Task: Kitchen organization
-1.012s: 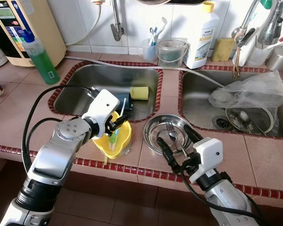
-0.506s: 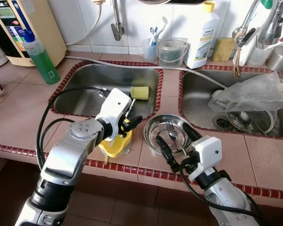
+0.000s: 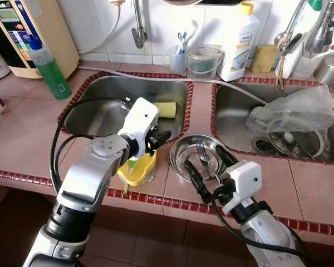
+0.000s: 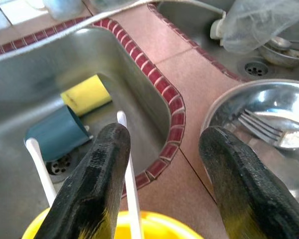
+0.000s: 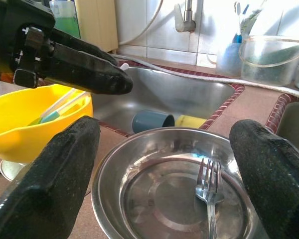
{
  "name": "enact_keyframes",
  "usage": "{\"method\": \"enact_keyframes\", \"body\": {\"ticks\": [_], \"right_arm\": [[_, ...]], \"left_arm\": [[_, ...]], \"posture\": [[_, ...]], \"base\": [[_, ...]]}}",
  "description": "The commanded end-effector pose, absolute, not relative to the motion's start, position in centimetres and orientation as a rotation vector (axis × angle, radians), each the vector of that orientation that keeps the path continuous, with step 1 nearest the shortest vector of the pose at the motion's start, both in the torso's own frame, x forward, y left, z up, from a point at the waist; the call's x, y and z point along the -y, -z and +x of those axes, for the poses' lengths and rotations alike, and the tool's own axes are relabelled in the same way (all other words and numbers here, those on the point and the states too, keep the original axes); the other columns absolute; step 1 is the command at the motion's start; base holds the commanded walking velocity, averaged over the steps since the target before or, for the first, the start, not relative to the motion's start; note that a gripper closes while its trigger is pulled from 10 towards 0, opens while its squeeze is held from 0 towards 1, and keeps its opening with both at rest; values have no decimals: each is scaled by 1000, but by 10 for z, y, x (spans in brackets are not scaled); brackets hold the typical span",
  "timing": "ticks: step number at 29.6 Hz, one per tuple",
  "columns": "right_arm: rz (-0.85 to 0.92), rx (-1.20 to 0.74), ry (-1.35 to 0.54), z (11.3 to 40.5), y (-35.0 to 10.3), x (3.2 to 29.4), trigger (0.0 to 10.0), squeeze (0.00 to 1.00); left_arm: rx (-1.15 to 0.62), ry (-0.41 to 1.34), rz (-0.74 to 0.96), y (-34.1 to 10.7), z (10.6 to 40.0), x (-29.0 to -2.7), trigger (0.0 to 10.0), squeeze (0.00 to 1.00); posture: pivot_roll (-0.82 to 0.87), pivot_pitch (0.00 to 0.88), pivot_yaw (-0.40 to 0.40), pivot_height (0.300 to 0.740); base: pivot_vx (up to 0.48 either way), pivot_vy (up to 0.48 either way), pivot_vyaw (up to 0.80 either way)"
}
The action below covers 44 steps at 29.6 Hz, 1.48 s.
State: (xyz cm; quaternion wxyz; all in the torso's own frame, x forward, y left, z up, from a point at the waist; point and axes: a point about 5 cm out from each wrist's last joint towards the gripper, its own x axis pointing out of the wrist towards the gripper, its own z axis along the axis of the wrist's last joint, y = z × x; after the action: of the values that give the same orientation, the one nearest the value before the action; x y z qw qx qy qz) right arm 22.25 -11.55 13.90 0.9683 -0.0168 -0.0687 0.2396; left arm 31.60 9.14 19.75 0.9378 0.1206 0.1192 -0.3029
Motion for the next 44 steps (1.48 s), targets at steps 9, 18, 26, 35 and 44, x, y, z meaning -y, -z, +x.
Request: {"method": "enact_keyframes", "body": {"ticks": [9,18,26,35,44], "right_arm": [[-28,138,-477,221,-139,113,10000,0],[-30,141,-479,222,-140,114,10000,0],[-31,142,-478,223,-141,114,10000,0],[-32,144,-471,223,-141,114,10000,0],[-31,146,-471,224,-141,114,10000,0]], "left_arm": [[-254,487,236,-199,325,-102,10000,0],[-277,486,262,-193,323,-100,10000,0],[-283,538,307,-189,318,-93,10000,0],[-288,577,288,-187,316,-93,0,0],[-280,587,283,-189,316,-94,0,0]], "posture": [[-87,93,90,740],[-87,96,86,740],[-90,100,87,740],[-92,100,89,740],[-88,97,89,740]], "base": [[0,0,0],[0,0,0],[0,0,0],[0,0,0],[0,0,0]]}}
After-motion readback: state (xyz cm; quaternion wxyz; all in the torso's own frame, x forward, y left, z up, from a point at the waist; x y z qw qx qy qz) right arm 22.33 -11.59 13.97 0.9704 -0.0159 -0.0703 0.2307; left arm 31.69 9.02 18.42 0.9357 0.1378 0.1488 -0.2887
